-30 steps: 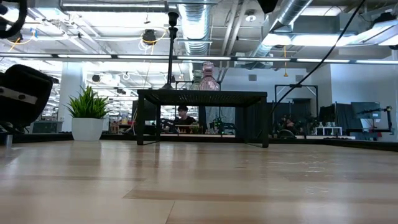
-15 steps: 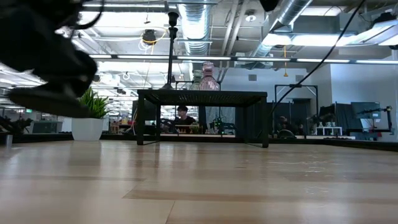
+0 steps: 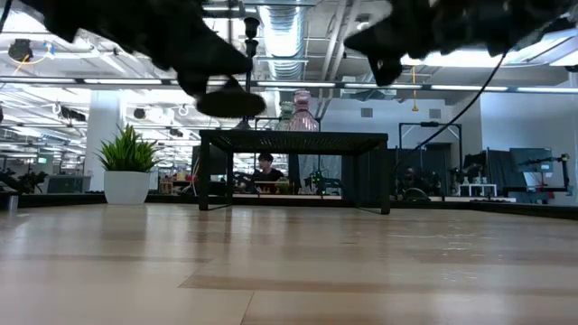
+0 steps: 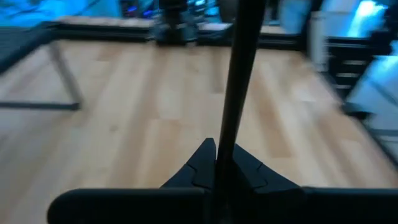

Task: Pick & Place candle stick holders
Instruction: Put the black candle holder on the shelf

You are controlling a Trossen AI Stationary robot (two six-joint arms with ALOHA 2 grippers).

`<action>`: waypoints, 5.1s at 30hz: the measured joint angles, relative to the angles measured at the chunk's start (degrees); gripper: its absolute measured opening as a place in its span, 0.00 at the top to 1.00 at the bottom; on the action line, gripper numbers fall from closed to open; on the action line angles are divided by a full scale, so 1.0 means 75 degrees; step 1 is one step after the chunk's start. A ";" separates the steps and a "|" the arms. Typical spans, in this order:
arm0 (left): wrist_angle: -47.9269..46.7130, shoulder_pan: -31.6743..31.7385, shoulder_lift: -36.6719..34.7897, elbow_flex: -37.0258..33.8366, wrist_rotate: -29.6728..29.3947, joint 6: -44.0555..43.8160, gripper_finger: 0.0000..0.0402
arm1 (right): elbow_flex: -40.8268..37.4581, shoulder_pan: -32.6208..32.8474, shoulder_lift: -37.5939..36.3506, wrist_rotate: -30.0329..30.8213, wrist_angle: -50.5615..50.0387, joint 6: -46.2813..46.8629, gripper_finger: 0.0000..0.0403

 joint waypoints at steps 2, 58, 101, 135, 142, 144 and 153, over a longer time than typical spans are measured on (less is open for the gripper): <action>-0.0076 0.0425 0.0217 0.0206 0.0045 0.0007 0.97 | -0.0251 -0.0367 0.0003 -0.0155 0.0180 -0.0069 1.00; -0.0039 0.2122 0.2648 0.2358 0.1862 0.0694 0.97 | 0.0226 -0.0747 0.1871 -0.0124 0.2167 0.0734 0.70; -0.0084 0.2133 0.2653 0.2364 0.1809 0.0571 0.97 | 0.0240 -0.0629 0.1345 -0.0762 0.1345 0.0413 0.67; -0.0089 0.2098 0.2653 0.2364 0.1812 0.0527 0.97 | 0.0240 -0.0820 0.1244 -0.0529 0.1799 0.0332 0.68; -0.0069 0.2098 0.2653 0.2364 0.1810 0.0527 0.97 | 0.0239 -0.0688 0.1468 -0.0354 0.1988 0.0352 0.68; -0.0035 0.2098 0.2653 0.2364 0.1810 0.0527 0.97 | 0.0240 -0.0635 0.1652 -0.0356 0.2196 0.0352 0.68; -0.0028 0.2043 0.2653 0.2361 0.1870 0.0527 0.97 | 0.0586 -0.0648 0.2025 -0.0357 0.2378 0.0346 0.69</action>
